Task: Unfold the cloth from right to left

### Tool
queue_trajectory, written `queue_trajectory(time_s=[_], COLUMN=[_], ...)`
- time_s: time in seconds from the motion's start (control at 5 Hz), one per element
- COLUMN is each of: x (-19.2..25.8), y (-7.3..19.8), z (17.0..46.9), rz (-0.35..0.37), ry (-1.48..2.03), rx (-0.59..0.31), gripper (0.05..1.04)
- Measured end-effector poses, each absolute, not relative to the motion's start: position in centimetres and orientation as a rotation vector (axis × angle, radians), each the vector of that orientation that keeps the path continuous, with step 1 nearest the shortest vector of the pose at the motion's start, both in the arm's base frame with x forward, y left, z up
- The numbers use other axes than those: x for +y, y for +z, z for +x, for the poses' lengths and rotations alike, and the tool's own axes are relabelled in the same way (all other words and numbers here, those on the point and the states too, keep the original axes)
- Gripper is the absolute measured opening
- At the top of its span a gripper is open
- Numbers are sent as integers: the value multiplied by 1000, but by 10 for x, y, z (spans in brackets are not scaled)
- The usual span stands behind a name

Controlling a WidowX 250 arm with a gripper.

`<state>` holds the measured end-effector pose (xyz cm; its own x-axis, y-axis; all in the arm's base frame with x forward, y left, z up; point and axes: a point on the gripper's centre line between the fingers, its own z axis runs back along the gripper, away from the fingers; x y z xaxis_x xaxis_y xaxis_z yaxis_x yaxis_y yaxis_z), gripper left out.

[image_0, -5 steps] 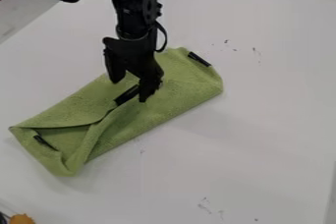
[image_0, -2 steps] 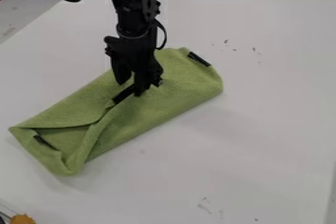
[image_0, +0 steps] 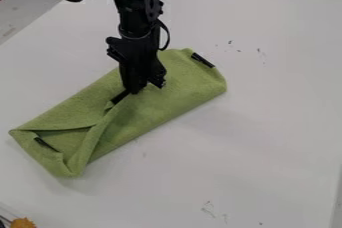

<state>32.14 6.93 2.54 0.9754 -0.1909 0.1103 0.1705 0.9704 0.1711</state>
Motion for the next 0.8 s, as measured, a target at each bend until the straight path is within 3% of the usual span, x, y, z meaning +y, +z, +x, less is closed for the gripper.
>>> queue_trajectory(time_s=[0.2, 0.4, 0.6, 0.8], x=[70, 73, 73, 74], y=[25, 30, 30, 30], z=[321, 322, 322, 322], rz=[168, 187, 187, 189], ry=[-180, -170, -181, -190], rx=[-124, -110, -109, -109], gripper=[58, 77, 226, 487])
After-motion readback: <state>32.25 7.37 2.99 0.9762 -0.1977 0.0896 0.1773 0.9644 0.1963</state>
